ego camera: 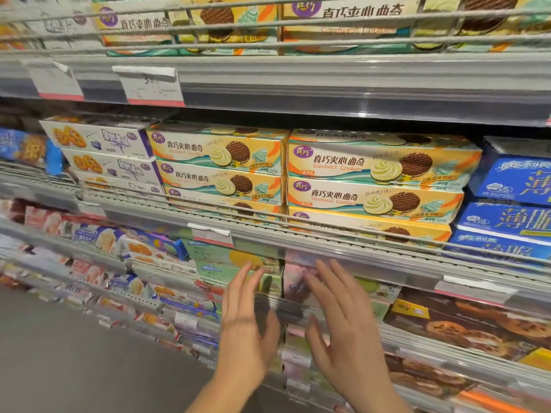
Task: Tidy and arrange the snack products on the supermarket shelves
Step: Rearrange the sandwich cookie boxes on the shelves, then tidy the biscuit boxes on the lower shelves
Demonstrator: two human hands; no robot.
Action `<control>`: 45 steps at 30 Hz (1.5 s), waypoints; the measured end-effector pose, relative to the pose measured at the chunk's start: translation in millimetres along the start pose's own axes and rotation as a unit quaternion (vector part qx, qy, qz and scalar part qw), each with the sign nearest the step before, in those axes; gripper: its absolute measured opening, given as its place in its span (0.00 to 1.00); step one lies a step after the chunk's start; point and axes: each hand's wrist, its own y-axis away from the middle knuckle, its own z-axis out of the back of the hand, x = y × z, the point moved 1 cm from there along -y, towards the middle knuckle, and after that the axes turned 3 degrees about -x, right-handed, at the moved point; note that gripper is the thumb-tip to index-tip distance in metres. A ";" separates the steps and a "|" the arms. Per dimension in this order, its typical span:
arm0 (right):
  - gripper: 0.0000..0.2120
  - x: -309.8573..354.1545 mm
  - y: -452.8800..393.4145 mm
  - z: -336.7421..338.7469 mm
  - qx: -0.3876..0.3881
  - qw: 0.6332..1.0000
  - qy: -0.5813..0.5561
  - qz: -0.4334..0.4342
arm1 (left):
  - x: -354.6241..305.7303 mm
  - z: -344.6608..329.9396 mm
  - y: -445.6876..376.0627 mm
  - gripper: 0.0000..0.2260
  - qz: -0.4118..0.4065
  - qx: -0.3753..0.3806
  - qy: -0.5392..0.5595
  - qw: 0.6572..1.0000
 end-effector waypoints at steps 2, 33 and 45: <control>0.35 6.7 -6.9 -10.5 0.018 0.999 0.046 0.006 | 10.6 9.6 -0.5 0.36 -0.018 0.015 -0.024 0.999; 0.47 136.1 -71.6 -153.9 0.015 0.957 0.256 -0.134 | 212.2 122.6 -105.0 0.24 -0.245 0.073 -0.001 0.967; 0.47 152.1 -78.4 -167.0 0.012 0.951 0.257 -0.172 | 319.6 182.1 -180.8 0.07 0.150 -0.034 0.143 0.978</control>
